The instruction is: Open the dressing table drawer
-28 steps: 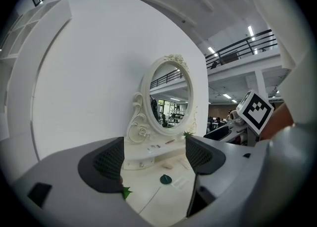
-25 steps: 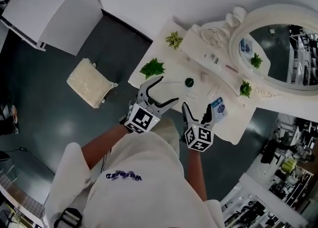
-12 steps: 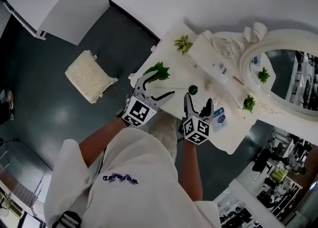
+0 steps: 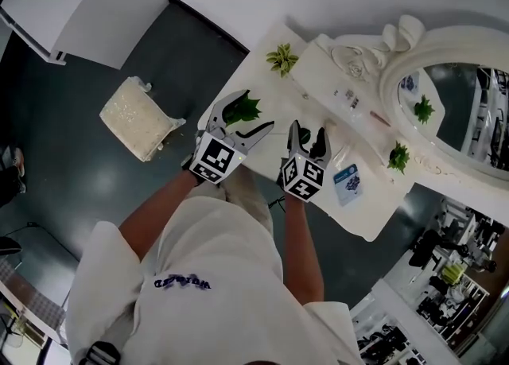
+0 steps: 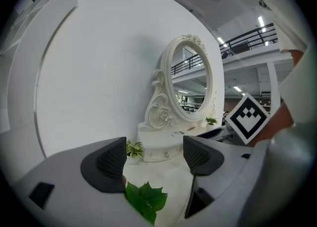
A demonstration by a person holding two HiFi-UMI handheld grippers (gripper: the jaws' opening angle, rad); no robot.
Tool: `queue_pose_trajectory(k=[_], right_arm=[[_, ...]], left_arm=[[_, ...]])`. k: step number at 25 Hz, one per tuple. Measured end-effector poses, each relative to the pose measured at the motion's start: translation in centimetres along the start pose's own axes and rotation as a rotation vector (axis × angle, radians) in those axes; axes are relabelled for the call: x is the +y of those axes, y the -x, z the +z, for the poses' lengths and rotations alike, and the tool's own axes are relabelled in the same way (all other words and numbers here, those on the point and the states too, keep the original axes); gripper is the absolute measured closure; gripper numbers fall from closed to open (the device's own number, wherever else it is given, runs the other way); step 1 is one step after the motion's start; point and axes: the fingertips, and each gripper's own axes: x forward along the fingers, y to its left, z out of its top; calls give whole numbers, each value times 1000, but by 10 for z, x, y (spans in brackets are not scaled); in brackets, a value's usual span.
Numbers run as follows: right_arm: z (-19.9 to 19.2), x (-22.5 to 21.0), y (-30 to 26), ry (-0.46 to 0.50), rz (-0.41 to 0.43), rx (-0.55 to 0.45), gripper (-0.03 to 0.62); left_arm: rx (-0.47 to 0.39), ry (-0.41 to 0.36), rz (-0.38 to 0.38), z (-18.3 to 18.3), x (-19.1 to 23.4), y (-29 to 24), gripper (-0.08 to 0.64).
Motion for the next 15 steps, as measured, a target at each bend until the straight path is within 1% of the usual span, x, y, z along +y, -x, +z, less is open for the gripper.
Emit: queue_pose_trajectory(k=[2,4,8,12,15], right_arm=[[-3,0,-15,-7,-12,11,278],[-6,1,-32,-13,-30,24,293],[-12,-2,-54,-41,-66,51,344],[-19,-7,-76,-46,-83,80,362],[-31,-14,-85,-60,-113,124,368]], left_arm=[[10,0,1,1,4,-7,228],[20,-4,5,-1,9,-14,290],[45,7,17,-6,18,-23,333],[69,23,29,-13,27,-35,385],[82,61,16,-17,27,-39,458]])
